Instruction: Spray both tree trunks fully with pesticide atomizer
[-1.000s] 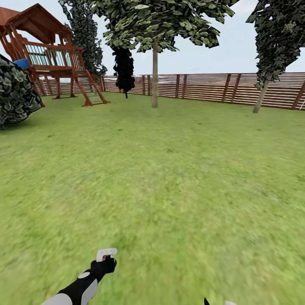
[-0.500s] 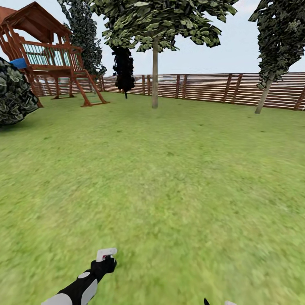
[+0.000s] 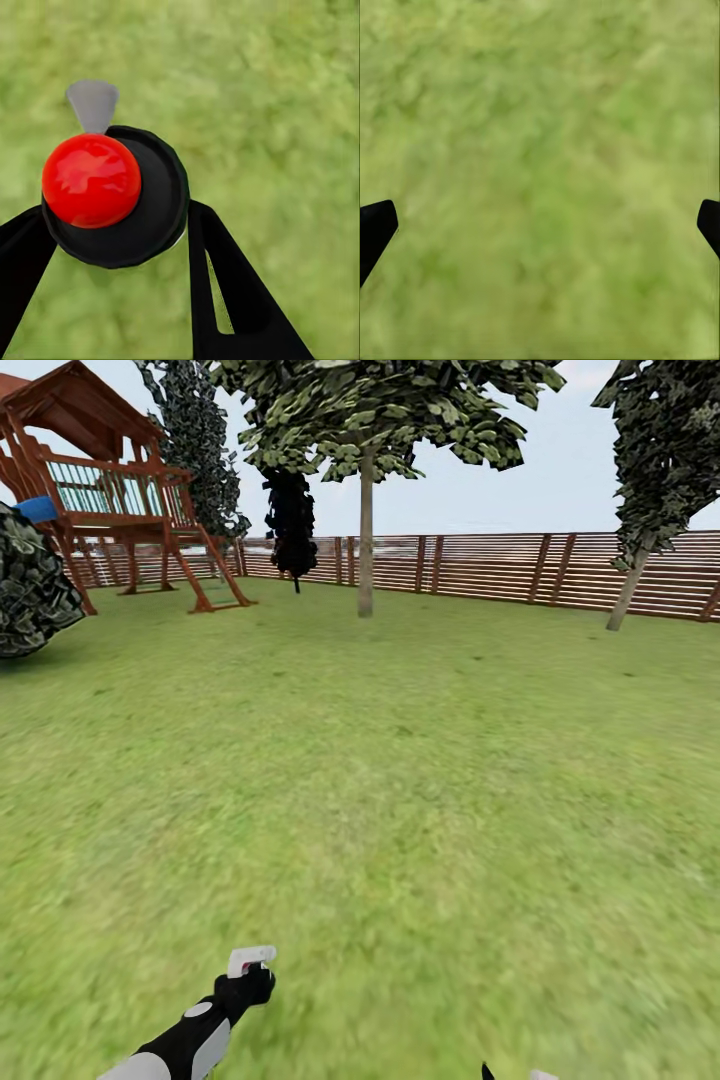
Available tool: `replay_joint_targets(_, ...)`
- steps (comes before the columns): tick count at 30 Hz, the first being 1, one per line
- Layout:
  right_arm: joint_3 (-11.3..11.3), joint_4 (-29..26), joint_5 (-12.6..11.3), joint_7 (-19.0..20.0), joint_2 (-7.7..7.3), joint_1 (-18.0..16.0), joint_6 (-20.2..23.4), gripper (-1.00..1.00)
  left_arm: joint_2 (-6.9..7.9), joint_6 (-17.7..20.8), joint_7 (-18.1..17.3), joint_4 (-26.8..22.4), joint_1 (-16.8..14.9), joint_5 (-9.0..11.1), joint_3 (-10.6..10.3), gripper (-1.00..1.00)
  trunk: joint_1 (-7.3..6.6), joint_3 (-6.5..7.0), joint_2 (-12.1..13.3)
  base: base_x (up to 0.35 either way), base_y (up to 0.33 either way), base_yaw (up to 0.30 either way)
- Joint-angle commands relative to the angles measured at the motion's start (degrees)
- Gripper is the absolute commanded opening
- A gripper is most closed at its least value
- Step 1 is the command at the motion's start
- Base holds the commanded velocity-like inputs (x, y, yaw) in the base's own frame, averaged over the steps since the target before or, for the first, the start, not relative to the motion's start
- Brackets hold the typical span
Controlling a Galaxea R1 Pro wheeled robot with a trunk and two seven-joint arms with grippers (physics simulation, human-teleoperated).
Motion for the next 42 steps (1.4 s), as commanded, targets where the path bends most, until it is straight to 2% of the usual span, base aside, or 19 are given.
replay_joint_targets(1, 0.00, 0.00, 0.00, 0.00, 0.00, 0.00, -0.01, 1.00, 0.00, 0.00, 0.00, -0.01, 0.00, 0.00, 0.00, -1.00, 0.00, 0.00, 0.00, 0.337, 0.000, 0.000)
replay_joint_targets(42, 0.00, 0.00, 0.00, 0.00, 0.00, 0.00, 0.02, 1.00, -0.09, 0.00, -0.05, 0.00, 0.00, 0.00, -0.07, -1.00, 0.00, 0.00, 0.00, 0.337, 0.000, 0.000)
